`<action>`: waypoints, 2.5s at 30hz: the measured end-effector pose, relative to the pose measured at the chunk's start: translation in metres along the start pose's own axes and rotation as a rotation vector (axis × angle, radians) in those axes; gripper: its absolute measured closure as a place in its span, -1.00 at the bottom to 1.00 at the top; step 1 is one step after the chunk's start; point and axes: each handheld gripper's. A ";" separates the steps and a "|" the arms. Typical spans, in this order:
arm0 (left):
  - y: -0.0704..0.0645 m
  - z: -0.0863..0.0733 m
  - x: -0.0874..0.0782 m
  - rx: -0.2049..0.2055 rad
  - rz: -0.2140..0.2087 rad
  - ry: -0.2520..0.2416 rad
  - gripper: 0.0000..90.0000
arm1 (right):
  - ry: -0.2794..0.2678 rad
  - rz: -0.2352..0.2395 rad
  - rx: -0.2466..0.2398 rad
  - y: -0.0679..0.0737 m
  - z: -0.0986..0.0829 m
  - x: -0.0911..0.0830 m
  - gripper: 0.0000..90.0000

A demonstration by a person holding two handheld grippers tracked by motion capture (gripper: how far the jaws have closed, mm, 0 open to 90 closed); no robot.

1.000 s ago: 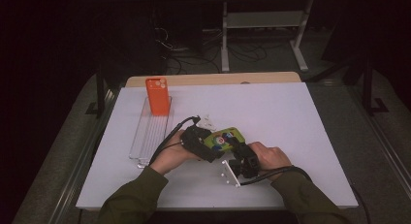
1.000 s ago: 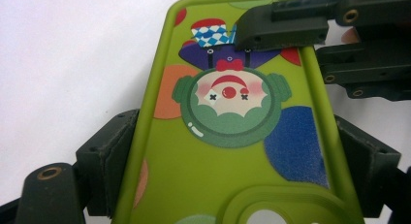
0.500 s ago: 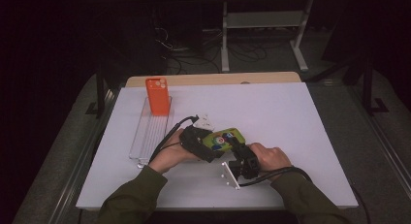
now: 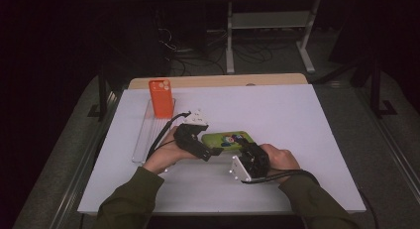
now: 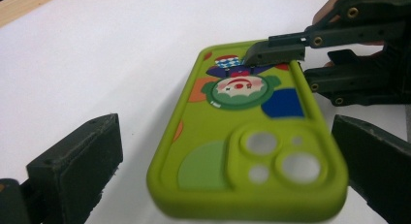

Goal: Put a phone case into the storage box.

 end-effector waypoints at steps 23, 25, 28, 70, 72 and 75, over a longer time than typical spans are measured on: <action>0.007 -0.001 -0.008 -0.036 0.034 -0.065 -1.00 | -0.011 0.268 0.668 -0.042 -0.026 0.003 0.70; 0.008 -0.001 -0.008 -0.034 0.041 -0.070 -1.00 | -0.008 0.300 0.734 -0.045 -0.028 0.005 0.70; 0.009 -0.001 -0.008 -0.033 0.049 -0.072 -1.00 | 0.001 0.350 0.824 -0.048 -0.031 0.006 0.70; 0.008 0.023 0.010 -0.171 0.050 -0.221 -1.00 | -0.018 0.521 1.072 -0.051 -0.021 0.008 0.70; 0.007 0.026 0.010 -0.178 0.045 -0.233 -1.00 | -0.020 0.526 1.075 -0.050 -0.018 0.008 0.70; 0.006 0.026 0.011 -0.177 0.042 -0.243 -1.00 | -0.034 0.526 1.065 -0.049 -0.017 0.008 0.70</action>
Point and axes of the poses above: each handheld gripper's, and its own axes: x roughly forward along the jaws, z roughly out of its top, y roughly to its left, and after that the axes turned 3 degrees about y, right-handed
